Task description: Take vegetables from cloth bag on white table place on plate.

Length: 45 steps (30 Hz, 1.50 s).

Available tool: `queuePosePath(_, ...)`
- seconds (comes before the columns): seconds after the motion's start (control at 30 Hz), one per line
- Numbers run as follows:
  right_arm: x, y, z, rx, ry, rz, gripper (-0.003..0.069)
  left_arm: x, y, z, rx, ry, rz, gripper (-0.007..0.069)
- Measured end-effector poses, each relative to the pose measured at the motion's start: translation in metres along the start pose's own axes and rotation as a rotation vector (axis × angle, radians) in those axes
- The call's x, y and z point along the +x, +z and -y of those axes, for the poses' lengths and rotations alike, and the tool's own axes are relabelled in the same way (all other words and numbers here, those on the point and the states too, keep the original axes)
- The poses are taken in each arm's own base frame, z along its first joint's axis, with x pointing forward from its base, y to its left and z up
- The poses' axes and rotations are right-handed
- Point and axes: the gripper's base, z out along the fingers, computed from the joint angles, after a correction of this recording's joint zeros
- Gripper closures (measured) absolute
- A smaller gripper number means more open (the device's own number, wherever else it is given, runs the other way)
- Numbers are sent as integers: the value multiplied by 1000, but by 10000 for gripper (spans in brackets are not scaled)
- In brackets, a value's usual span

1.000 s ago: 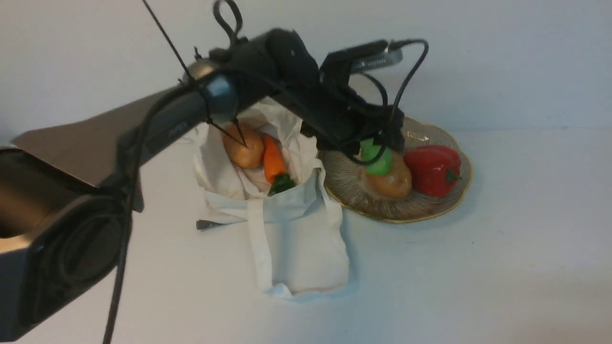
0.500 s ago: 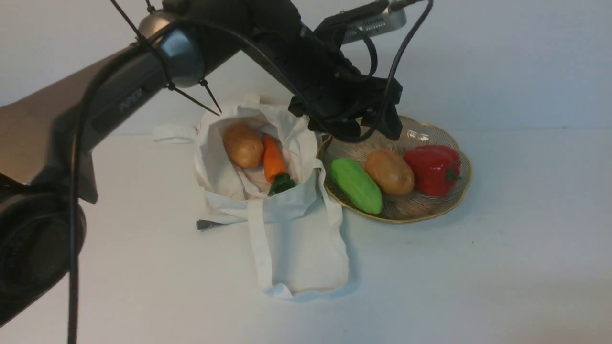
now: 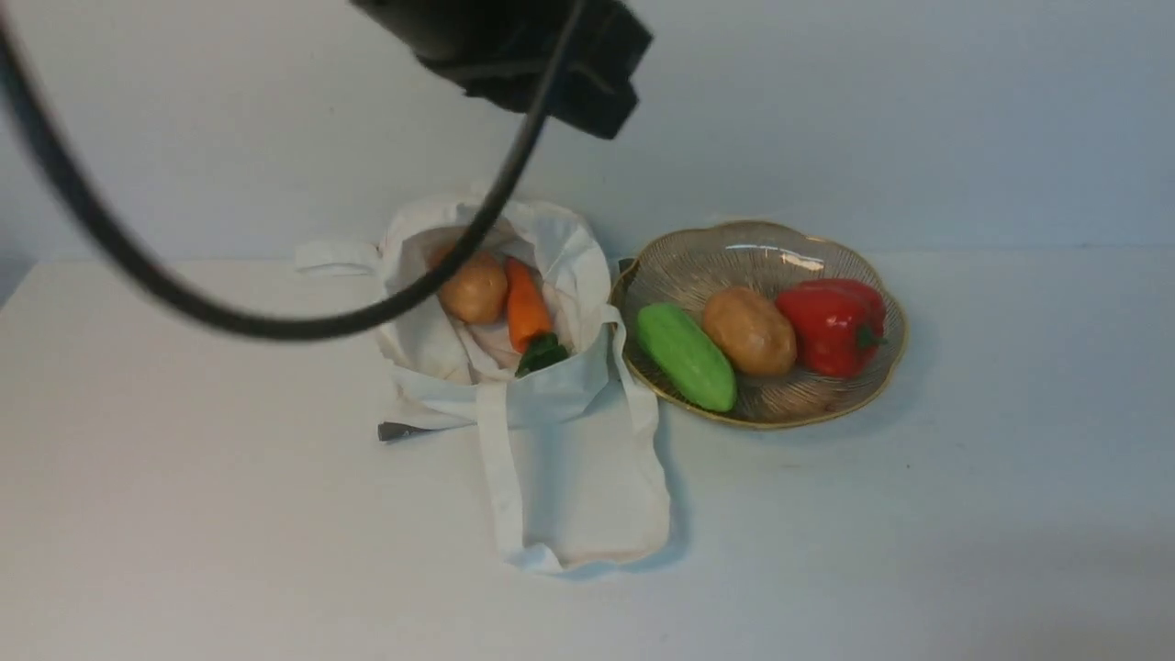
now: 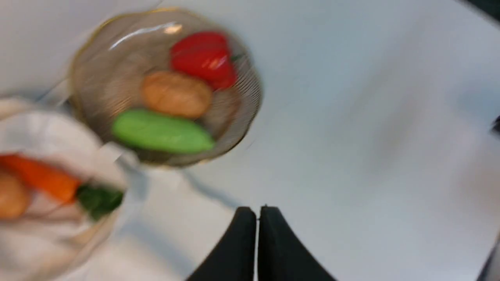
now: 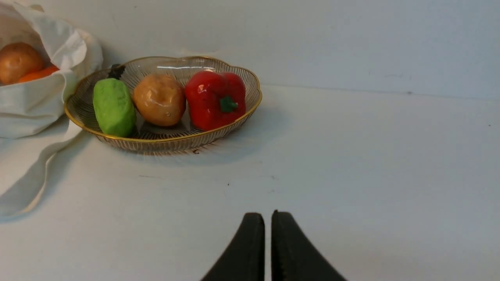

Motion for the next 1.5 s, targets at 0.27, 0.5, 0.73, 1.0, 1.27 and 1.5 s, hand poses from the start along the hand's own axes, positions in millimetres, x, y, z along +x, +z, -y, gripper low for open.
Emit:
queuePosePath(0.27,0,0,0,0,0,0,637,103,-17,24,1,-54,-130,629)
queuePosePath(0.5,0,0,0,0,0,0,637,212,-4,40,-70,-174,292,629)
queuePosePath(0.73,0,0,0,0,0,0,637,277,7,37,-199,-212,539,629)
queuePosePath(1.0,0,0,0,0,0,0,637,317,30,37,-204,-230,470,629)
queuePosePath(1.27,0,0,0,0,0,0,637,327,37,37,-212,-196,428,629)
queuePosePath(1.5,0,0,0,0,0,0,637,339,35,37,-254,-160,495,629)
